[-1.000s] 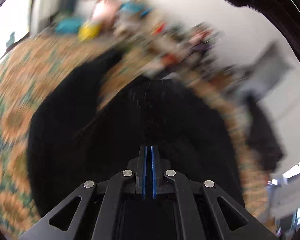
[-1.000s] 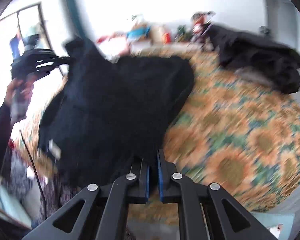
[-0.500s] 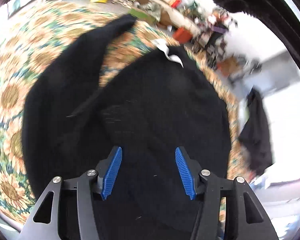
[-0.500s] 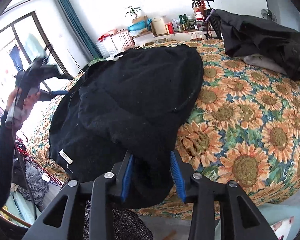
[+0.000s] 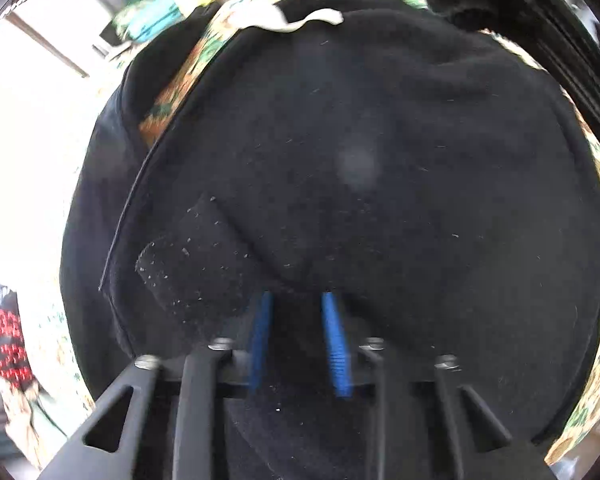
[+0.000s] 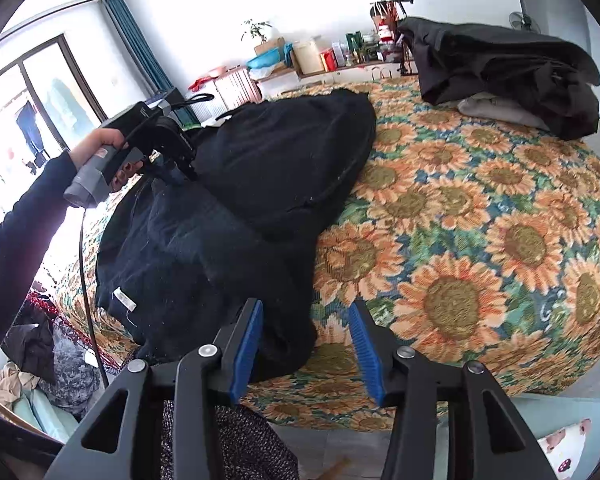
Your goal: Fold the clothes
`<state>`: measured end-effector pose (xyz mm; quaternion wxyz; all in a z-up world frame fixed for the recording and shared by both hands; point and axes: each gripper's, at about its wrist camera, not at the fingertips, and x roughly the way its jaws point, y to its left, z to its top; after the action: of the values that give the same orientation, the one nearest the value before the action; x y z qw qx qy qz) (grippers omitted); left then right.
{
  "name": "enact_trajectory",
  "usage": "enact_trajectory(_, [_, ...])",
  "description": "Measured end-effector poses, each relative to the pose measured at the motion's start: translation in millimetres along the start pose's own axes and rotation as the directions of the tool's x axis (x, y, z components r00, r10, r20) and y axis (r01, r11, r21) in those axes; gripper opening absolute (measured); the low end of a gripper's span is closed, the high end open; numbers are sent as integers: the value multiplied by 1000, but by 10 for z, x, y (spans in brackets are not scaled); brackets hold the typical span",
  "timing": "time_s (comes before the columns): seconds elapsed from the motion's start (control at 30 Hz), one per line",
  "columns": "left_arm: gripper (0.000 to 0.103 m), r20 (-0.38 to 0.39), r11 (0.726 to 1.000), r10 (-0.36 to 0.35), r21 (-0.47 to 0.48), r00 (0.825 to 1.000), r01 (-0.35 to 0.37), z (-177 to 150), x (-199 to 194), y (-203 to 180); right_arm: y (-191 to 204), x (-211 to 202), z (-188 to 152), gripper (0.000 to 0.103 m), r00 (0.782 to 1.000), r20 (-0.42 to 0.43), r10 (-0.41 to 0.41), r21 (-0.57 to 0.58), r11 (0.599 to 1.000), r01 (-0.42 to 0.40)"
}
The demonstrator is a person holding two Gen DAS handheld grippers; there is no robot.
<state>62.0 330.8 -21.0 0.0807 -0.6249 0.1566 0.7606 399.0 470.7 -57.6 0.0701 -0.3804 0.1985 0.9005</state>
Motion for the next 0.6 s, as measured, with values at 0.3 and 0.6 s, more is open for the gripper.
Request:
enact_trajectory(0.3, [4,424,836,-515,55,745,546,-238,-1027,643,89,-71,114,52,999,45,13,-34,999,-12])
enact_trajectory(0.6, [3,589,766,-535,36,605,642,-1366,-696,1705,289,-23,78,53,999,30,38,-70,997,-36])
